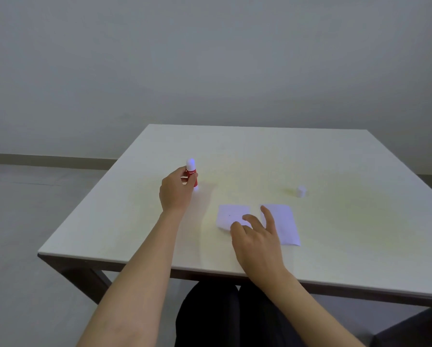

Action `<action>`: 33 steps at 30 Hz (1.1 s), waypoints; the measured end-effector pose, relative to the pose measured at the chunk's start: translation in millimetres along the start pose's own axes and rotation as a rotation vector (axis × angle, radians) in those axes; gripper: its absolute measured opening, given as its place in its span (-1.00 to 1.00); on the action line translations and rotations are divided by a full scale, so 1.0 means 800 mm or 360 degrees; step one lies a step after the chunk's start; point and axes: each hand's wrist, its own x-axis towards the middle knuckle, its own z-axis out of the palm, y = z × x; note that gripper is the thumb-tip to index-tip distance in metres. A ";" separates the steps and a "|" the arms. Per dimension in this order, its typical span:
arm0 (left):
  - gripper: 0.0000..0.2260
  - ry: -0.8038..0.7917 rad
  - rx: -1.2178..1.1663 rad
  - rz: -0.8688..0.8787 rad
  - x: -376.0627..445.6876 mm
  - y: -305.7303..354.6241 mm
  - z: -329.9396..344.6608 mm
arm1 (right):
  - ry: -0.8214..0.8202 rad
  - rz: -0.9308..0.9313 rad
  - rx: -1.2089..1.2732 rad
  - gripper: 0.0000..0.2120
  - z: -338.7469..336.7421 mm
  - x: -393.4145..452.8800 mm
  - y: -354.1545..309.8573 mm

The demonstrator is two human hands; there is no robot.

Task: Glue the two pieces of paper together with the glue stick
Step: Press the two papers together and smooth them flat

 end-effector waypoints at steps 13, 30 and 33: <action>-0.90 -0.0010 -0.0527 0.0255 -0.105 0.072 0.022 | 0.0335 0.2390 0.2299 -0.88 -0.042 0.029 0.090; -0.83 -0.0676 -0.0696 -0.0238 -0.122 0.124 0.041 | 0.0169 0.1915 0.2076 -0.95 -0.049 0.006 0.099; -0.84 -0.0790 -0.0599 -0.0233 -0.122 0.121 0.042 | -0.0073 0.1765 0.1996 -0.91 -0.052 0.005 0.123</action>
